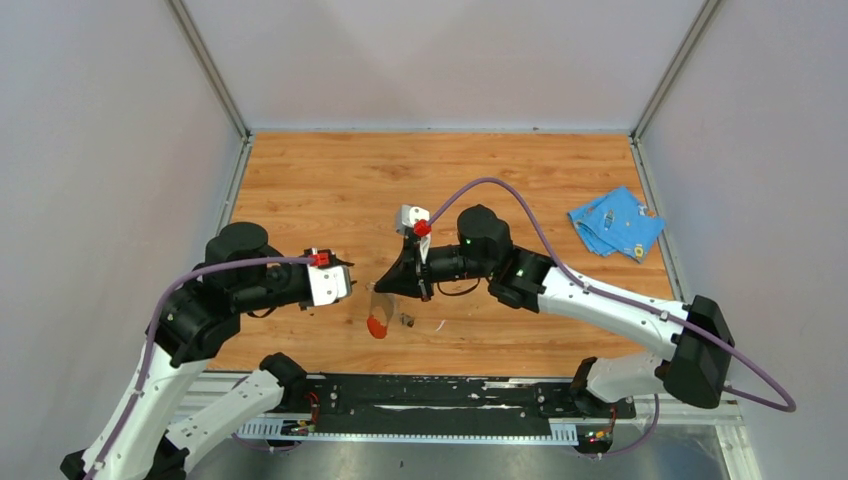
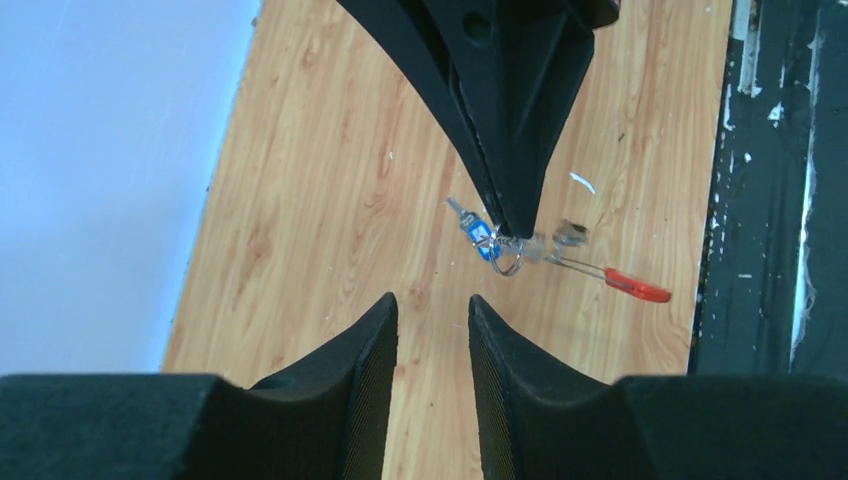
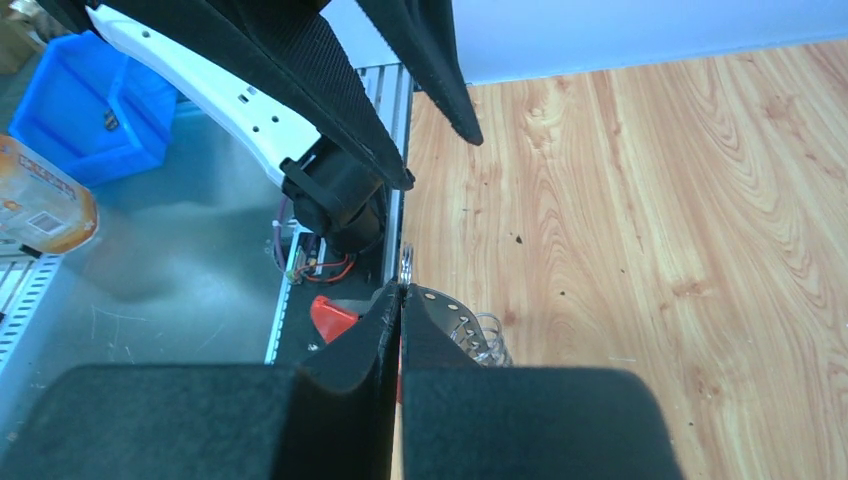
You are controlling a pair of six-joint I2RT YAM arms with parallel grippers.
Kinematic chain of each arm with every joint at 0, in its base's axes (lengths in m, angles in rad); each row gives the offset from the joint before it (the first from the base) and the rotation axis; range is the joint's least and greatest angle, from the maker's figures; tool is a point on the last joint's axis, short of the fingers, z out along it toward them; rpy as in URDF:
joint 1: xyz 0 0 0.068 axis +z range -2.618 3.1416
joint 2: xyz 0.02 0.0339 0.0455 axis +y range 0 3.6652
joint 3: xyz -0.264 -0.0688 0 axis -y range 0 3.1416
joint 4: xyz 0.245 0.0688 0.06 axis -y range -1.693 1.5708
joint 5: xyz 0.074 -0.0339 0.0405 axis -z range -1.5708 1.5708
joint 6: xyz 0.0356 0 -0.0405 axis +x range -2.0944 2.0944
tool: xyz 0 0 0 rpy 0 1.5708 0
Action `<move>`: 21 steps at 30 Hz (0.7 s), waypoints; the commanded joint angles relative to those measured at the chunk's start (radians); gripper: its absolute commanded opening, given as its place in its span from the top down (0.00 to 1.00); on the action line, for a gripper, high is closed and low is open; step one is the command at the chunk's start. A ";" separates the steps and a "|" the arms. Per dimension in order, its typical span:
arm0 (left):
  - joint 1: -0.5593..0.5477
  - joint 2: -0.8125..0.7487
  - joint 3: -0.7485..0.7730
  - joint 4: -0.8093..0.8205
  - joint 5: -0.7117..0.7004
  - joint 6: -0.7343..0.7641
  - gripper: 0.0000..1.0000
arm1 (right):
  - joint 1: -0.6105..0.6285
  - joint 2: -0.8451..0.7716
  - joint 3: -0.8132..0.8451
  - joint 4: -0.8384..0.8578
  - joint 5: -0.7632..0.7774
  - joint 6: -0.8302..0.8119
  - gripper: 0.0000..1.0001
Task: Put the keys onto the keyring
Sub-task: Adjust the keyring.
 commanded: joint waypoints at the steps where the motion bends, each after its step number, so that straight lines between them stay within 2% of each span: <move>1: -0.009 -0.004 -0.020 -0.046 0.076 0.005 0.65 | -0.007 -0.034 -0.030 0.132 -0.052 0.065 1.00; 6: -0.009 0.047 0.015 -0.147 0.187 0.033 0.68 | -0.009 -0.045 -0.045 0.159 -0.077 0.076 1.00; 11: -0.008 0.062 0.015 -0.154 0.206 0.018 0.63 | -0.009 -0.069 -0.077 0.187 -0.083 0.083 1.00; 21: -0.009 0.117 0.046 -0.152 0.301 -0.041 0.63 | -0.009 -0.083 -0.079 0.175 -0.092 0.073 1.00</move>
